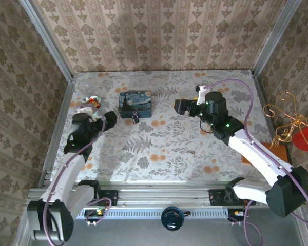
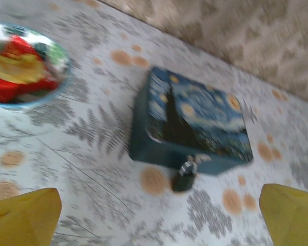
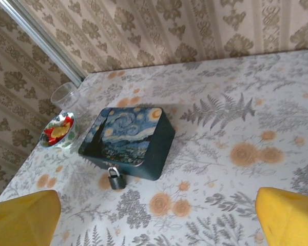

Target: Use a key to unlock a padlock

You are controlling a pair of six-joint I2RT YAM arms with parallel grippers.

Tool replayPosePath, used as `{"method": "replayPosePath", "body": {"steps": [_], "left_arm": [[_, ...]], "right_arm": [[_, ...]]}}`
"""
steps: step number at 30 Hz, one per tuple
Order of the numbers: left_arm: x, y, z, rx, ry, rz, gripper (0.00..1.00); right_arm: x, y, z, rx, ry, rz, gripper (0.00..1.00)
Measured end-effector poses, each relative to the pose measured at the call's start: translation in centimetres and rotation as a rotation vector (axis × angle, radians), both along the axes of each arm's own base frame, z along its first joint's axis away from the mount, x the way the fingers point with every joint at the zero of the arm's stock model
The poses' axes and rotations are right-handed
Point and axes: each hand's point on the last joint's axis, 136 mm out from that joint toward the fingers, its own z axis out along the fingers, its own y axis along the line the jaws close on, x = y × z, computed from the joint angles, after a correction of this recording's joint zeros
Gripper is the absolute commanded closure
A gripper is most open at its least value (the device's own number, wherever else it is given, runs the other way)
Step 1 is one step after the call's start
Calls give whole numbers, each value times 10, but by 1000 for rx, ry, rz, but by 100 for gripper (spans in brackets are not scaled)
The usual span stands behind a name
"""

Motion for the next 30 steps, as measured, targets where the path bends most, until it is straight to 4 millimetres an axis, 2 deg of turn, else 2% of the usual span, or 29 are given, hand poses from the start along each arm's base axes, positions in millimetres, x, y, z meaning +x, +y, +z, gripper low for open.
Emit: {"method": "replayPosePath", "body": {"steps": [2, 4, 11, 14, 17, 23, 30], "left_arm": [[-5, -18, -1, 38, -9, -61, 0], [-9, -23, -3, 65, -19, -81, 0], [-34, -6, -34, 127, -25, -41, 0], [-44, 1, -39, 132, -53, -16, 0], [-47, 7, -34, 136, -90, 17, 0], [-51, 17, -27, 143, -109, 65, 0], [-54, 22, -20, 116, -128, 102, 0]], "right_arm": [[-1, 15, -13, 10, 41, 20, 5], [-3, 32, -29, 16, 90, 40, 6], [-11, 93, -106, -18, 272, 105, 11], [-10, 115, -129, -32, 319, 119, 13], [-7, 137, -142, -33, 340, 132, 16], [3, 174, -156, -25, 358, 153, 22], [11, 199, -170, -35, 369, 148, 29]]}}
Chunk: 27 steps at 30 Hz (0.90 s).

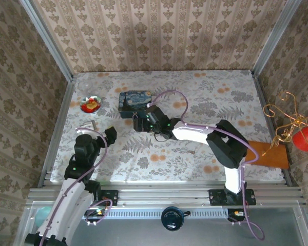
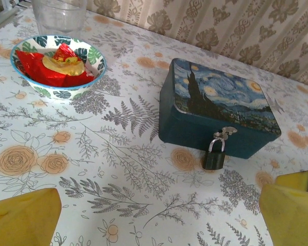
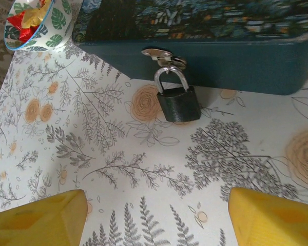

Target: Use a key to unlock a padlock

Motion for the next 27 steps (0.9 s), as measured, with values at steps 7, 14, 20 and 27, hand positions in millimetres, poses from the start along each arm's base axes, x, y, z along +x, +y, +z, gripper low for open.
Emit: {"method": "replayPosePath", "body": {"steps": [7, 14, 20, 27], "left_arm": [[1, 8, 1, -34, 1, 40, 0], [-4, 19, 3, -73, 2, 75, 0], [-5, 22, 4, -98, 2, 83, 0], [-5, 22, 2, -108, 8, 81, 0]], "right_arm": [[12, 19, -11, -21, -20, -16, 34], [32, 30, -20, -56, -41, -57, 36], [47, 33, -29, -101, -47, -95, 36], [55, 31, -34, -146, -52, -125, 36]]}}
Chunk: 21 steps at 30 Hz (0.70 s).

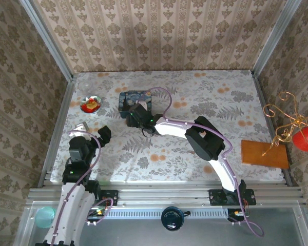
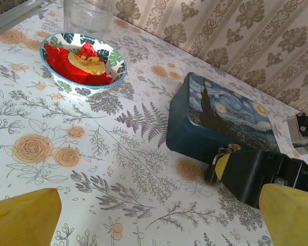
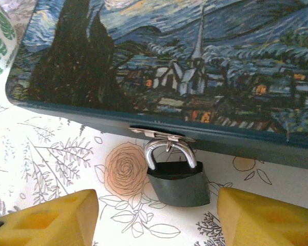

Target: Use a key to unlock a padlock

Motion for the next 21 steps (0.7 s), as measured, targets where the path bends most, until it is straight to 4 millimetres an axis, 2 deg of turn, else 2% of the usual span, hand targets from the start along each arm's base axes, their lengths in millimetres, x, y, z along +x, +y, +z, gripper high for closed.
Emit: {"method": "replayPosePath", "body": {"steps": [5, 8, 11, 17, 21], "left_arm": [[0, 0, 0, 0, 0, 0, 0], [0, 0, 0, 0, 0, 0, 0], [0, 0, 0, 0, 1, 1, 0], [0, 0, 0, 1, 1, 1, 0], [0, 0, -1, 0, 3, 1, 0]], "right_arm": [[-6, -9, -8, -49, 28, -4, 36], [-19, -30, -11, -110, 57, -11, 35], [-40, -61, -5, -179, 93, -16, 35], [-84, -131, 32, -286, 144, -52, 35], [-121, -187, 32, -371, 239, -92, 35]]}}
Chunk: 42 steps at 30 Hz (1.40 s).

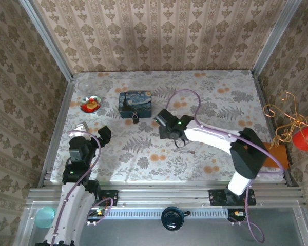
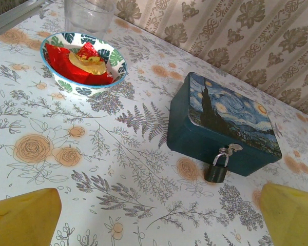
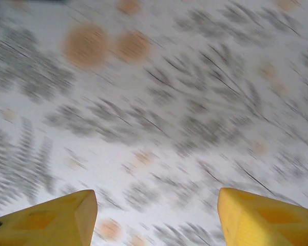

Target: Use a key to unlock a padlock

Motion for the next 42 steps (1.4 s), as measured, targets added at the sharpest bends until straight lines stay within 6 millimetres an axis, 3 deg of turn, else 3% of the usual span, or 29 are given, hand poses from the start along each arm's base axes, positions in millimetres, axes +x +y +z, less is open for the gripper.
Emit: {"method": "replayPosePath", "body": {"steps": [3, 7, 12, 18, 35, 42], "left_arm": [[1, 0, -3, 1, 10, 1, 0], [2, 1, -10, 4, 35, 6, 0], [3, 1, -10, 3, 37, 3, 0], [3, 1, -9, 3, 32, 3, 0], [3, 1, -13, 4, 43, 3, 0], [4, 1, -15, 6, 51, 4, 0]], "right_arm": [[-20, -43, -10, -62, 78, -71, 35], [-40, -85, -27, -124, 172, -148, 36], [-57, -111, -49, -125, 274, -218, 41], [-72, -110, -63, -83, 343, -231, 48], [-77, -96, -81, 28, 362, -253, 74], [-71, -87, -79, 72, 339, -255, 98]]}}
